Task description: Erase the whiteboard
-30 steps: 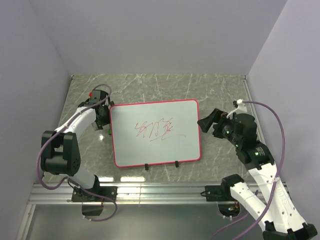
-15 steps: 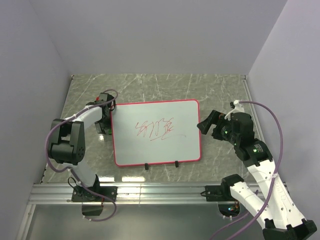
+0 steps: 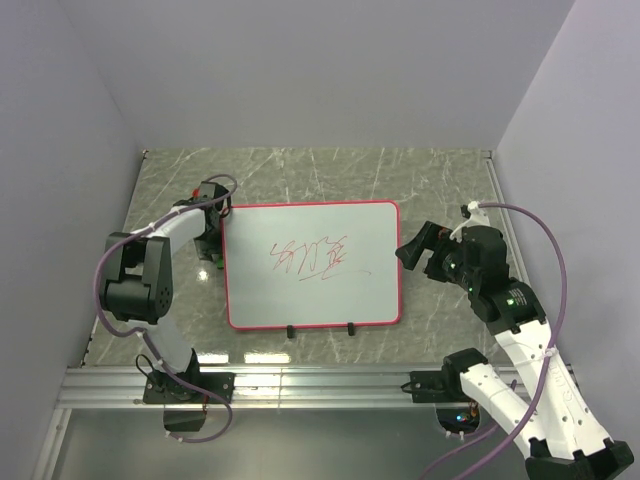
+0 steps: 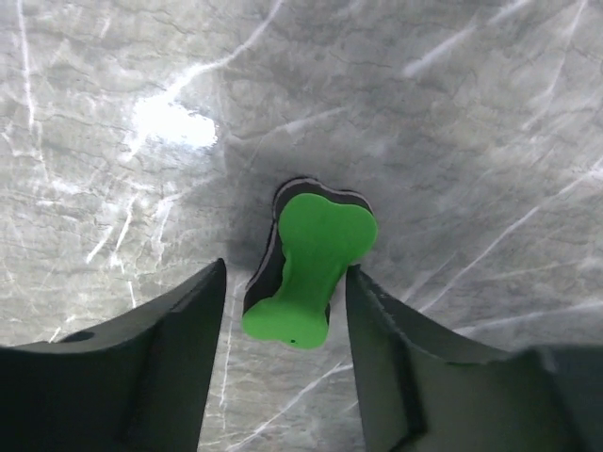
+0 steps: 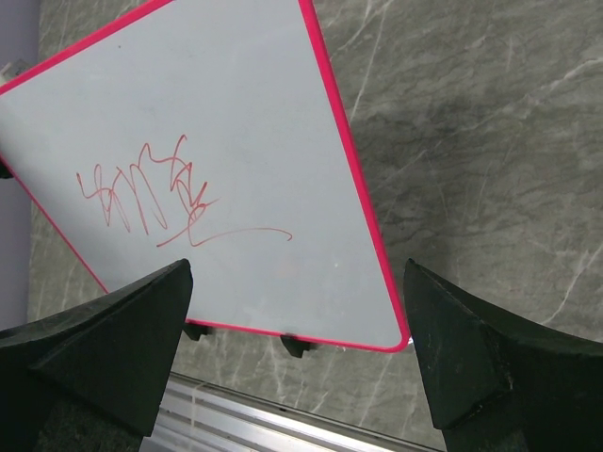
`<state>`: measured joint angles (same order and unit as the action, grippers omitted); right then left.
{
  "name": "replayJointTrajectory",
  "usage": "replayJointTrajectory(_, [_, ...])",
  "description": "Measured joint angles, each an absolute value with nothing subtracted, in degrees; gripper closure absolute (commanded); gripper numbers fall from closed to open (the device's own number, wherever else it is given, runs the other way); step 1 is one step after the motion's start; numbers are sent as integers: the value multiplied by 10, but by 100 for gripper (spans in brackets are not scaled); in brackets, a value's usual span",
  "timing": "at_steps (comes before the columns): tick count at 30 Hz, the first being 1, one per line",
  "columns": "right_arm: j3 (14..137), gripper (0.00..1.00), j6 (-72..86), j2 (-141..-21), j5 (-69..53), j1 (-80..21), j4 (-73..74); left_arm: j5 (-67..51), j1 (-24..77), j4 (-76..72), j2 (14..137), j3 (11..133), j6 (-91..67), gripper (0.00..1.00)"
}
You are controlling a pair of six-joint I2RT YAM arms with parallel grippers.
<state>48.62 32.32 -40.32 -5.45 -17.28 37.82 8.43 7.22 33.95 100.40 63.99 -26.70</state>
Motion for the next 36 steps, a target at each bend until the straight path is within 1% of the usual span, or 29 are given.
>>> replayJointTrajectory(1, [486,0,323,-403,-54,-173,378,84,70,340,1004,640,-266,48])
replayJointTrajectory(2, [486,0,323,-404,-54,-173,378,84,68,339,1004,640,-266,51])
replayJointTrajectory(4, [486,0,323,-407,-54,-173,378,84,62,339,1004,640,-262,59])
replayJointTrajectory(6, [486,0,323,-411,-54,-173,378,84,55,339,1004,640,-260,63])
replayJointTrajectory(7, [486,0,323,-413,-54,-173,377,84,51,338,1004,640,-259,68])
replayJointTrajectory(8, [486,0,323,-416,-54,-173,377,83,48,338,1004,640,-258,70])
replayJointTrajectory(10, [486,0,323,-421,-50,-173,377,82,40,337,1004,640,-256,78])
replayJointTrajectory(11, [487,0,323,-423,-46,-173,377,80,37,336,1004,640,-254,85])
replayJointTrajectory(12, [489,0,323,-426,-41,-173,376,77,34,336,1004,640,-253,96])
replayJointTrajectory(13, [494,0,321,-431,-39,-173,378,74,31,336,1004,640,-253,100])
replayJointTrajectory(16, [535,0,306,-468,-44,-164,378,68,27,338,1004,641,-247,100])
replayJointTrajectory(21, [657,2,284,-583,-83,-121,369,70,24,361,1003,660,-247,100])
replayJointTrajectory(23, [682,6,285,-627,-108,-93,348,74,23,382,1002,687,-249,100])
replayJointTrajectory(27, [677,8,298,-691,-168,-46,307,80,22,417,983,769,-250,100])
replayJointTrajectory(29, [654,8,305,-712,-205,-39,270,85,25,430,963,803,-253,100])
replayJointTrajectory(33, [580,8,318,-720,-281,-38,202,100,45,449,906,840,-265,100])
replayJointTrajectory(36, [536,8,326,-722,-329,-37,159,124,85,470,867,853,-277,100])
